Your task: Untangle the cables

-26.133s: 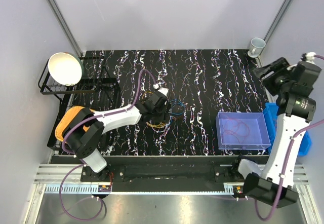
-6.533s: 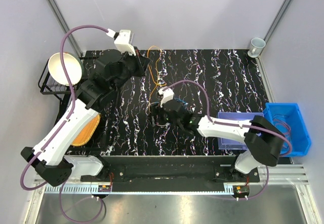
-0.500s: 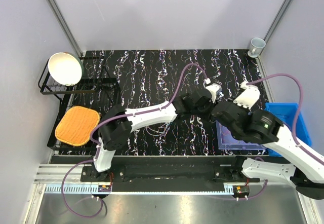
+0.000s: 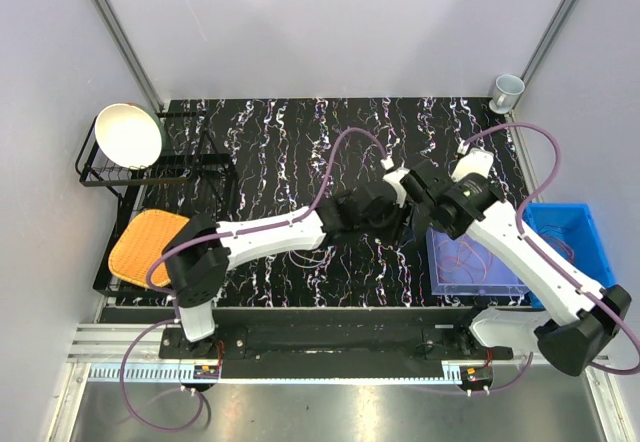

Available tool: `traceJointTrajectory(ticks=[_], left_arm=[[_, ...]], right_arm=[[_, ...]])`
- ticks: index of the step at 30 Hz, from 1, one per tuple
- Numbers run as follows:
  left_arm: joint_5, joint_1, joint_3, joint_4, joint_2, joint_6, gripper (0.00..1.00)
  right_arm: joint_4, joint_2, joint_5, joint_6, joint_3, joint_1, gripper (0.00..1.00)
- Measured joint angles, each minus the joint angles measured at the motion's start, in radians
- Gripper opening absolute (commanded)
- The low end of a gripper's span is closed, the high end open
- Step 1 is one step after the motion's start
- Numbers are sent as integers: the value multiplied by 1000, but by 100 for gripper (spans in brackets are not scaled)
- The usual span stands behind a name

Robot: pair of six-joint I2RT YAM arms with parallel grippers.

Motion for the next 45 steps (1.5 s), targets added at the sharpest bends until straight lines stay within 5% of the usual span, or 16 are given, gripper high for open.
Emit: traceJointTrajectory(ticks=[13,25,36,45], left_arm=[[-48,29,-242,-3,-250,-13,52],[-93,40,-308,-14,-358,-13,52],[-161,50,-323,-74,-434,-2,54],[-274,75,-396,-89,-524,5,59]], right_arm=[[151,77,-112,-192,-171,-336,0],[340,210,-208,-230,-258,-372,0],[392,175,-276,-260,-266,-373,45],[387,54,-380,-292,-196,-373,44]])
